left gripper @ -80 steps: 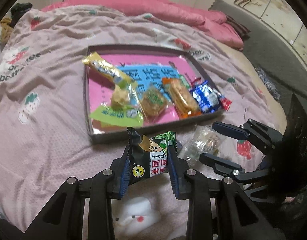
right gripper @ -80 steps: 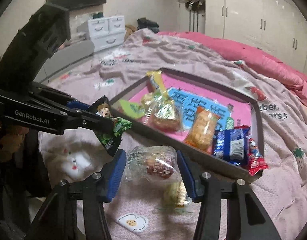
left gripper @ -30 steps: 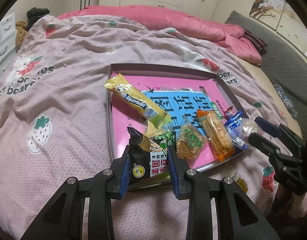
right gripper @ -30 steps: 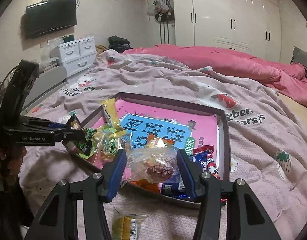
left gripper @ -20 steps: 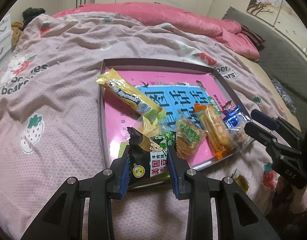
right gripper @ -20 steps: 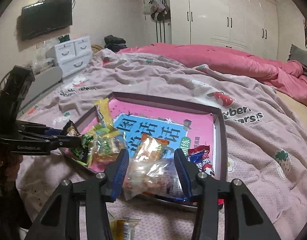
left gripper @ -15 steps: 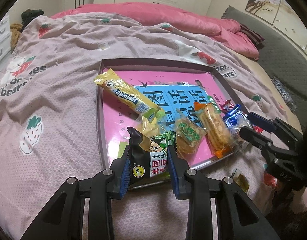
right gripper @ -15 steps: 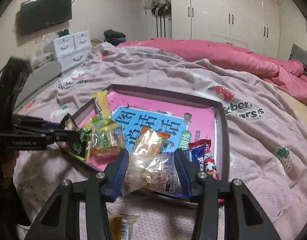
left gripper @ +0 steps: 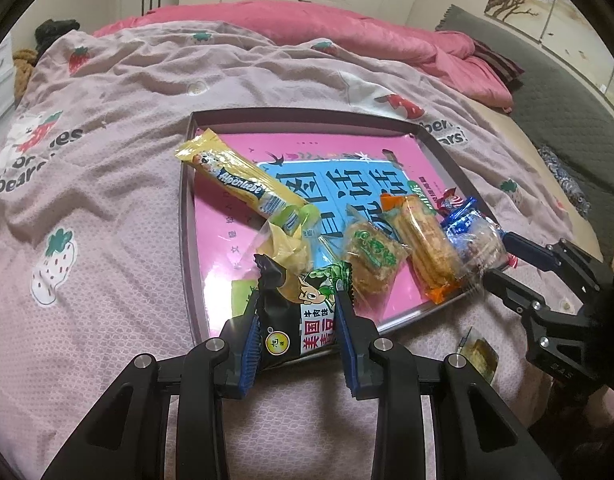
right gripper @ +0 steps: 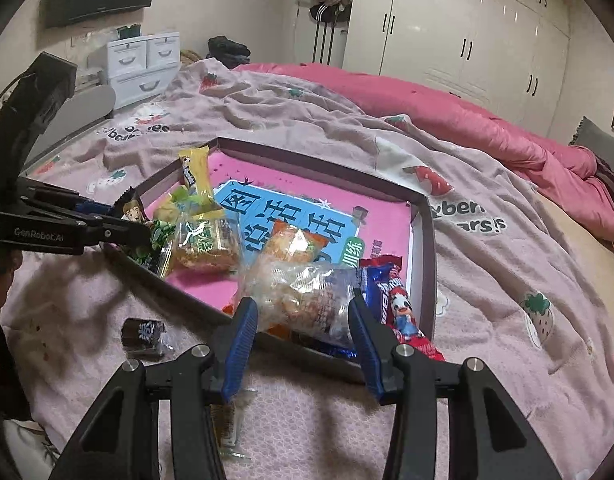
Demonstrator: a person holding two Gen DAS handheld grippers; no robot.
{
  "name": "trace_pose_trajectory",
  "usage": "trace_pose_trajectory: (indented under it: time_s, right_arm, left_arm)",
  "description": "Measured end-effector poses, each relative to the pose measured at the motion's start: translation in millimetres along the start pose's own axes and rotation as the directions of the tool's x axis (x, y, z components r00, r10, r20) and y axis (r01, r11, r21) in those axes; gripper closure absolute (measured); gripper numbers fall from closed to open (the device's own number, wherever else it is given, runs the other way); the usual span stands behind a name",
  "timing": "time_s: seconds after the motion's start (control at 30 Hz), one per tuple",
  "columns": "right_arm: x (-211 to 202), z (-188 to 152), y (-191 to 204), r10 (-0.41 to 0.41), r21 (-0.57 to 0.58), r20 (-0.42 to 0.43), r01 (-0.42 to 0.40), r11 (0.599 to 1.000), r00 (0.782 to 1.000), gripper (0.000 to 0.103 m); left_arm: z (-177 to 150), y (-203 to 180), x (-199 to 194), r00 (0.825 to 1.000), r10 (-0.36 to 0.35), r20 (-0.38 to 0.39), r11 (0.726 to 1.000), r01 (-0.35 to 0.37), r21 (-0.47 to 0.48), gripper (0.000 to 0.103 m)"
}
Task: Organize snacks
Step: 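Carry the pea packet over the tray with the left tool while the right tool carries the candy packet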
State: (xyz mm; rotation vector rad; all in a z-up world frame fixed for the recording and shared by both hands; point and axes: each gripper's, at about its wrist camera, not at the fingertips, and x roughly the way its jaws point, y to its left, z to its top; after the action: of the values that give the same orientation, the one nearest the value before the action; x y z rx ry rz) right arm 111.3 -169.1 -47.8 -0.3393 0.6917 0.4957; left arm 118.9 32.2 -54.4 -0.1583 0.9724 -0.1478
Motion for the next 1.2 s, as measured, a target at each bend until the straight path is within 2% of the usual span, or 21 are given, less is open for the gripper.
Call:
trace_pose_trajectory:
  time_s: [0.37,0.53,1.2]
  right_arm:
    - [14,6,-5,-0.011,0.016,0.005,0.011,1.0,1.0,0.056]
    - [20,7,-13,0.001,0.065,0.007,-0.002,0.998,1.0,0.056]
    - [19,5,-24,0.008,0.137,0.001,-0.008,0.99,1.0,0.054]
  left_arm:
    - [0,1,4,1.0,-0.001,-0.005,1.0,0.001,-0.009,0.068]
    - [1,2,6,1.0,-0.001,-0.005,1.0,0.001,-0.011,0.068]
    - [4,3,5,1.0,-0.003,0.002,1.0,0.003,-0.022,0.067]
